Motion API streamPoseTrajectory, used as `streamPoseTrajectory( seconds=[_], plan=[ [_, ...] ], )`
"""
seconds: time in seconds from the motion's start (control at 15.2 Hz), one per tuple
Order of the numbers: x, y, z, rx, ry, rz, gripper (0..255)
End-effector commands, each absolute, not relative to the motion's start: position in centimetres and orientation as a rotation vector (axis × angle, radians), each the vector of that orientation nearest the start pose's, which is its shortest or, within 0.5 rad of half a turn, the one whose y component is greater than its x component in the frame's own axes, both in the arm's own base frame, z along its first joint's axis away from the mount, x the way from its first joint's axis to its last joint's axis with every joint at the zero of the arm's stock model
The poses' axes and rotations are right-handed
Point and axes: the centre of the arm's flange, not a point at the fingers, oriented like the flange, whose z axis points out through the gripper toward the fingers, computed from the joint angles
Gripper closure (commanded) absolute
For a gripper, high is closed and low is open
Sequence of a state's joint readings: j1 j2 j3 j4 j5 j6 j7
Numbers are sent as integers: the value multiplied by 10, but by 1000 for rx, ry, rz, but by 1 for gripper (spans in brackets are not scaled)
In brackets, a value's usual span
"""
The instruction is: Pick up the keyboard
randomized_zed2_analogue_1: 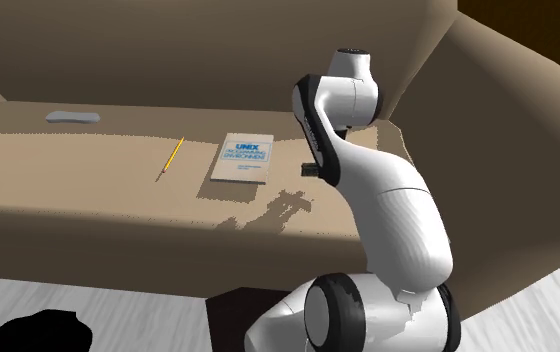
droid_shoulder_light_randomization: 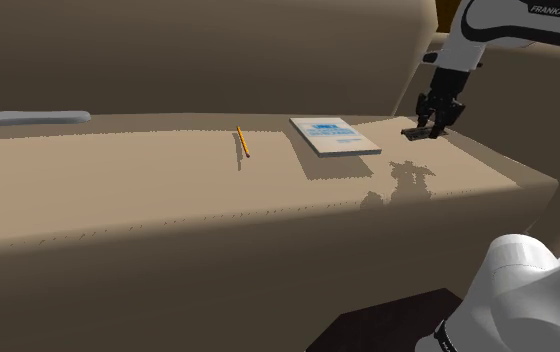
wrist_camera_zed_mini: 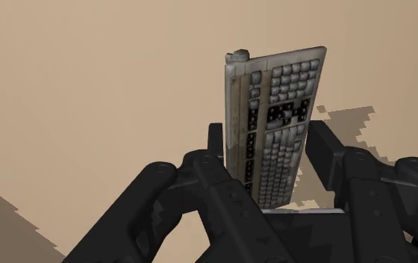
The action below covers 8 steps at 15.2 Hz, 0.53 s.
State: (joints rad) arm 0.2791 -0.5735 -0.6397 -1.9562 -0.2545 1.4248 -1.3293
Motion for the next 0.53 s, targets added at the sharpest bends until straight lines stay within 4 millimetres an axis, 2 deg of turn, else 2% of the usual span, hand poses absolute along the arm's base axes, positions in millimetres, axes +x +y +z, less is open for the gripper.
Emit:
streamPoseTrajectory(
  seconds=[0.0,0.46],
  plan=[
    [332,-236,645,-2653,-1499,-24,255],
    [332,-236,682,-2653,-1499,-24,255]
  ],
)
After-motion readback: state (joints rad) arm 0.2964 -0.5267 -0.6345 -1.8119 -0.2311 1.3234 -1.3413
